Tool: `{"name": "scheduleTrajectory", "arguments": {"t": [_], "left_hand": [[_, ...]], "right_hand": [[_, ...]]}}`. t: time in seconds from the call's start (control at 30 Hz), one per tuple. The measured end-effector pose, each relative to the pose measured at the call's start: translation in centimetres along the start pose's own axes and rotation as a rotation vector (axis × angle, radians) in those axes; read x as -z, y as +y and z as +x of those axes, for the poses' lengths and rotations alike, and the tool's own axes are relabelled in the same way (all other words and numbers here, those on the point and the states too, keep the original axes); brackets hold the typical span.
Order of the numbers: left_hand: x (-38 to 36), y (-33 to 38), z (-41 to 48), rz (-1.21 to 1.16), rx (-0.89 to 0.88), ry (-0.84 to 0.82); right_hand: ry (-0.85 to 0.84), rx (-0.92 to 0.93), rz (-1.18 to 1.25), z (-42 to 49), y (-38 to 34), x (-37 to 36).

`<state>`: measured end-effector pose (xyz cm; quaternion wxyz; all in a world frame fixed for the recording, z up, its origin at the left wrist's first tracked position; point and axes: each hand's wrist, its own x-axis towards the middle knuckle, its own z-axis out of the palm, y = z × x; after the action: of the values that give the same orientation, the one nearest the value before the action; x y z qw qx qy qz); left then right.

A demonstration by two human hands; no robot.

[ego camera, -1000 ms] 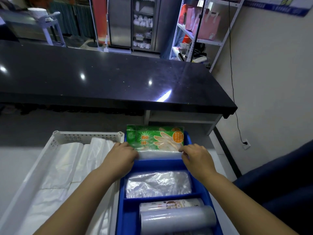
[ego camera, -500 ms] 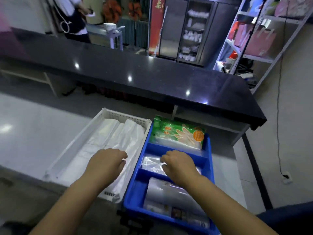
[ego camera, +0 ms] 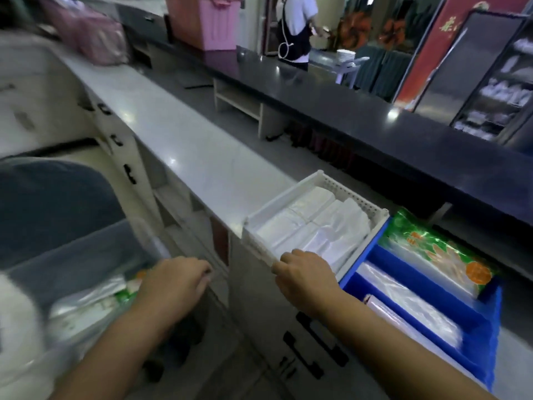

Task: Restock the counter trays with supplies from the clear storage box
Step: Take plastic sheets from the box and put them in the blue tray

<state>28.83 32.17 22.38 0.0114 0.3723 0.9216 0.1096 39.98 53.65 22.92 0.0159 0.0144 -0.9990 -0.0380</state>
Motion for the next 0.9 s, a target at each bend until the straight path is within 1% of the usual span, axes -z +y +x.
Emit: {"name": "scheduleTrajectory", "arguments": {"t": [0.1, 0.23, 0.43, 0.5, 0.63, 0.7, 0.9], "left_hand": [[0.4, -5.3, -2.5, 0.020, 0.096, 0.011], [1.1, -14.7, -6.0, 0.040, 0.259, 0.003], [1.8, -29.0, -11.0, 0.038, 0.475, -0.036], [1.6, -32.7, -12.2, 0.018, 0.513, -0.058], [1.2, -38.1, -13.8, -0.023, 0.555, -0.083], [0.8, -40.1, -14.4, -0.037, 0.571, -0.105], [-1.3, -44.5, -14.9, -0.095, 0.648, -0.133]], "right_hand": [[0.020, 0.074, 0.033, 3.8, -3.5, -0.6], [0.034, 0.152, 0.065, 9.9, -9.3, -2.3], [-0.050, 0.199, 0.161, 17.4, -19.5, -6.1], [-0.095, 0.220, 0.165, 19.7, -22.4, -7.3], [-0.152, 0.181, 0.174, 23.7, -27.0, -8.9], [-0.203, 0.197, 0.162, 25.5, -28.6, -9.7], [-0.326, 0.225, 0.226, 31.1, -31.6, -13.3]]}}
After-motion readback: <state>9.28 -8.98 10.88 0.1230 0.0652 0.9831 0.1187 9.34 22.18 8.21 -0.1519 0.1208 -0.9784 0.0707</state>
